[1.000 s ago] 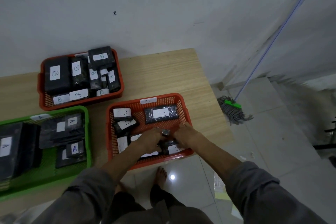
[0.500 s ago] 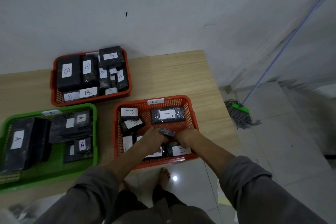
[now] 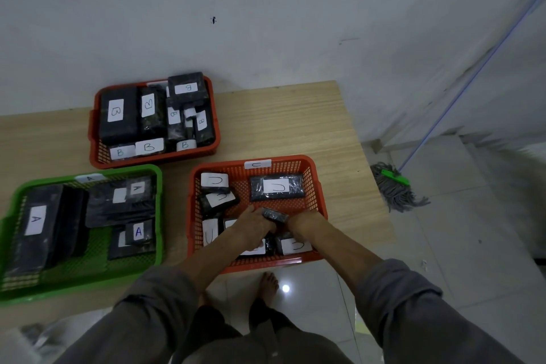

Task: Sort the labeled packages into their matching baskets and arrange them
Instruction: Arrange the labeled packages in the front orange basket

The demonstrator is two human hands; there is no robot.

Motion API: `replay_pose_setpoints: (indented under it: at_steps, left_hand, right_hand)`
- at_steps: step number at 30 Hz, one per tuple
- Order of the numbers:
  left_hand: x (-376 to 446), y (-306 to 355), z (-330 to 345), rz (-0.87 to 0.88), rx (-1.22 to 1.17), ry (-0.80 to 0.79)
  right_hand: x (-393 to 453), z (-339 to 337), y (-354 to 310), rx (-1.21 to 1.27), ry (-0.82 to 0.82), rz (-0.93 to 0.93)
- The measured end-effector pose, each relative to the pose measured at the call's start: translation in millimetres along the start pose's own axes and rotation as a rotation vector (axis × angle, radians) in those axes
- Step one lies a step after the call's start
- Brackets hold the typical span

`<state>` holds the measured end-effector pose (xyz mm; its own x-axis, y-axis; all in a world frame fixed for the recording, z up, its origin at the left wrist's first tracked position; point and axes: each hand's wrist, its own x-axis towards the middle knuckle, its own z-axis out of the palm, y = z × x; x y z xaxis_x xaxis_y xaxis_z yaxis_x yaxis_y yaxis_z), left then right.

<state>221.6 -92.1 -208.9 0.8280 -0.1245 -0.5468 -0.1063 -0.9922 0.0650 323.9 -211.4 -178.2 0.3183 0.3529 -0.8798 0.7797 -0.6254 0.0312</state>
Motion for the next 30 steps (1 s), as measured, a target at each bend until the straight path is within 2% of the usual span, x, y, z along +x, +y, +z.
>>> replay_pose_setpoints:
  at_steps: [8,12,15,18,20,21,23,25,30]
  left_hand:
    - [-1,0,2,0.006,0.012,0.01]
    - [0,-1,2,0.022,-0.016,0.002]
    - [-1,-3,-3,0.042,-0.129,0.033]
    - [-4,-8,-14,0.011,-0.337,0.227]
    - [-4,-15,-20,-0.072,-0.369,0.407]
    - [-3,-19,-20,-0.124,-0.366,0.448]
    - [0,-27,-17,-0.188,-0.377,0.388]
    - [2,-32,-11,-0.175,-0.403,0.285]
    - [2,-24,2,-0.133,-0.519,0.315]
  right_hand:
    - [7,7,11,0.144,0.115,-0.146]
    - [9,8,14,0.157,0.13,-0.147]
    - [11,8,17,0.159,0.136,-0.127]
    - [12,0,22,0.205,0.156,-0.131]
    - [13,-9,26,0.273,0.241,-0.141]
    - [13,-14,28,0.287,0.311,-0.133]
    - [15,-20,29,0.289,0.481,-0.113]
    - [20,-22,26,0.273,0.61,-0.111]
    - [37,-19,21,0.173,0.591,-0.128]
